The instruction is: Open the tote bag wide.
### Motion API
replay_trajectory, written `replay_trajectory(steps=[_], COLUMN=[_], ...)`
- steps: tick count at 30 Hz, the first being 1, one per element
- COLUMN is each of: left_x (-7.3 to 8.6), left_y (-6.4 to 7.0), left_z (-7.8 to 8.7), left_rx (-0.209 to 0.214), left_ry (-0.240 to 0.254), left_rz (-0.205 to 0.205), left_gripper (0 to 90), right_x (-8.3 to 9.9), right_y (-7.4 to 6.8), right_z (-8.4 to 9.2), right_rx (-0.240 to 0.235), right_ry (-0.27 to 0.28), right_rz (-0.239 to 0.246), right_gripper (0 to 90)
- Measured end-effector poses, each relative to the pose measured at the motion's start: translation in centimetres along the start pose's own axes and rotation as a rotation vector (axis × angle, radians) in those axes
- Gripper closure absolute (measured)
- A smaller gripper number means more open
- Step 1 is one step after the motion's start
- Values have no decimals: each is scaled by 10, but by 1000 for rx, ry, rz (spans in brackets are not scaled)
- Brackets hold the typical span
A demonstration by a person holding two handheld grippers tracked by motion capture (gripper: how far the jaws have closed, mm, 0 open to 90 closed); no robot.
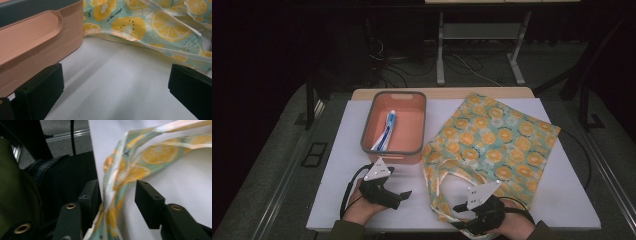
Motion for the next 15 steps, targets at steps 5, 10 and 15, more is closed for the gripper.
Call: replay_trajectory(steps=[5, 10, 15], left_x=[0, 0, 0], left_y=[1, 0, 0], left_z=[-1, 0, 0], left_rx=[1, -1, -3], left_ry=[-7, -5, -4], left_rz=[-3, -2, 1], left_gripper=[0, 0, 0], right_x=[0, -6, -10], right_y=[0, 6, 21], right_z=[-5, 12, 35], right_rx=[9, 14, 74], right_ry=[-22, 51, 104], right_rz=[7, -11, -30], right_gripper=[799, 869, 877])
Point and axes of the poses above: each handheld gripper's, and its own axes: z roughly backward along the jaws, x roughly out of its underside, y roughly to its right, the point moved 7 cm from there along -z, roughly forward along the jaws, and after that the axes turned 8 degrees about -y, right-handed, at the moved point
